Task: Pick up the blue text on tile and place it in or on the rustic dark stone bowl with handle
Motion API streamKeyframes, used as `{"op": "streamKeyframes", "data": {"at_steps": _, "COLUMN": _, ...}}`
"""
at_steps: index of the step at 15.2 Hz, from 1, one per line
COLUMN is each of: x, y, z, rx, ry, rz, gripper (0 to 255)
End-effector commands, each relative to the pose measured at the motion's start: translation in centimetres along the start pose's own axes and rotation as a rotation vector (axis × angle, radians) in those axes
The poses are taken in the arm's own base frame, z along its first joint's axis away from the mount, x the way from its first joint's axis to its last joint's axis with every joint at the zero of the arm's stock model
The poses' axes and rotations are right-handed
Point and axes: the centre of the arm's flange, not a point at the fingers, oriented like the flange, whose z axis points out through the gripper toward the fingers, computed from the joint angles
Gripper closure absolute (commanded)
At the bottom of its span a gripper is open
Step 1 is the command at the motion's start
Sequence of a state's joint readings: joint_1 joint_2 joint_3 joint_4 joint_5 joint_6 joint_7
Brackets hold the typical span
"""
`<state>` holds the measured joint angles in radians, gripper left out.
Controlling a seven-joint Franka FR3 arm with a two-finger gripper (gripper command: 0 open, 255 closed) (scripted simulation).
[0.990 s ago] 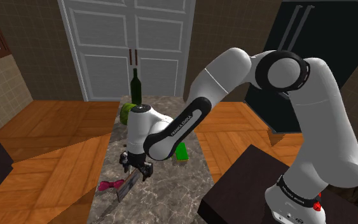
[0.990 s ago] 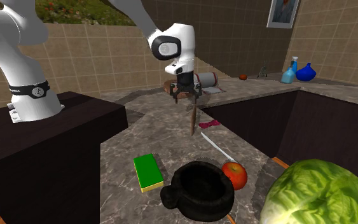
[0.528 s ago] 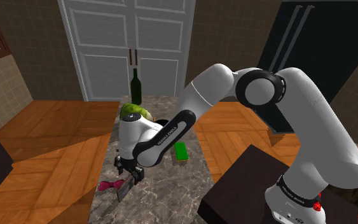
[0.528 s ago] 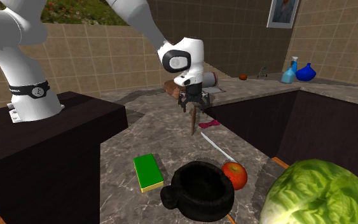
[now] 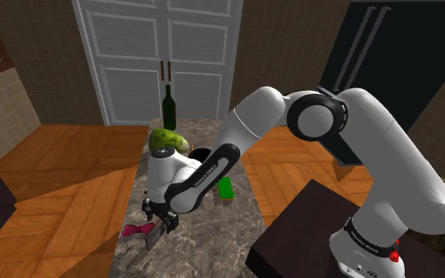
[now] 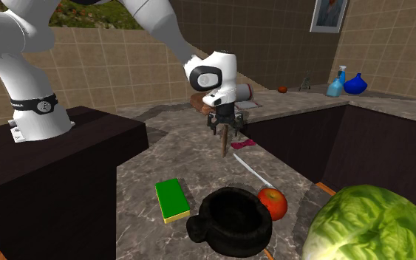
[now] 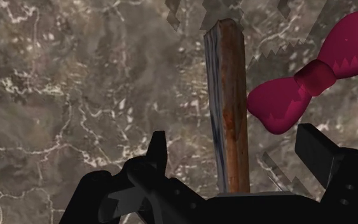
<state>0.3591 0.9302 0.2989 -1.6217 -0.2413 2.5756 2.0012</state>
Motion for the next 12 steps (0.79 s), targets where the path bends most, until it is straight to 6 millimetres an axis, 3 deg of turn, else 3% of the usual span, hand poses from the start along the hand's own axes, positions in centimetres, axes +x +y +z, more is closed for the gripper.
{"op": "streamKeyframes", "data": {"at_steps": 1, "x": -0.01, "y": 0.0, "z": 0.03, "rx": 0.0, "ry": 0.0, "rz": 0.0, "gripper": 0}}
{"op": "streamKeyframes", "data": {"at_steps": 3, "x": -0.01, "y": 0.0, "z": 0.03, "rx": 0.0, "ry": 0.0, "rz": 0.0, "gripper": 0}}
{"op": "streamKeyframes", "data": {"at_steps": 4, "x": -0.01, "y": 0.0, "z": 0.03, "rx": 0.0, "ry": 0.0, "rz": 0.0, "gripper": 255}}
{"op": "streamKeyframes", "data": {"at_steps": 12, "x": 0.02, "y": 0.02, "z": 0.02, "rx": 0.0, "ry": 0.0, "rz": 0.0, "gripper": 255}}
